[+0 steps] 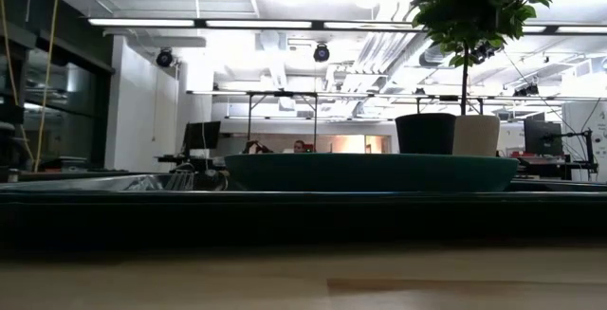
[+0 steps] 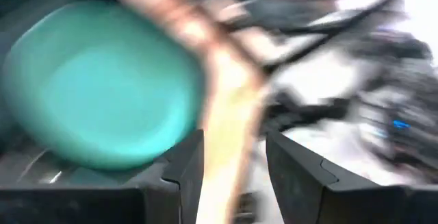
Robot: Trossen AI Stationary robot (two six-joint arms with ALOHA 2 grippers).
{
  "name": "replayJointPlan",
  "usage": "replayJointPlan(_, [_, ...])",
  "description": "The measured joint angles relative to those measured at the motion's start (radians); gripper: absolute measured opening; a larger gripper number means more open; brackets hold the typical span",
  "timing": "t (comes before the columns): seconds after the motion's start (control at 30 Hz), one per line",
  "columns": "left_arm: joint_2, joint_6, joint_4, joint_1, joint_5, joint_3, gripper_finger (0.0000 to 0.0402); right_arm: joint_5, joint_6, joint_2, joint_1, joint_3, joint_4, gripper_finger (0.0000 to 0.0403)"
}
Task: Pick and place plate/cup/fork/spoon on tray
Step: Return to Home Position
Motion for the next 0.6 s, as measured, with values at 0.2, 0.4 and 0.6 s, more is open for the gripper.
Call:
replayJointPlan(0.2, [-0.189,0.483,0.327,0.204,0.229,0.001,0.014,-0.038,-0.064,-0.004,0.0,0.0,0.145,0.02])
replayJointPlan(0.4, [-0.174,0.627,0.344,0.505,0.606,0.0,0.014,-0.101,-0.057,-0.004,0.0,0.0,0.221,0.02])
replayJointPlan(0.6, [-0.184,0.637,0.344,0.638,0.872,-0.001,0.014,-0.107,-0.057,-0.004,0.0,0.0,0.241,0.02])
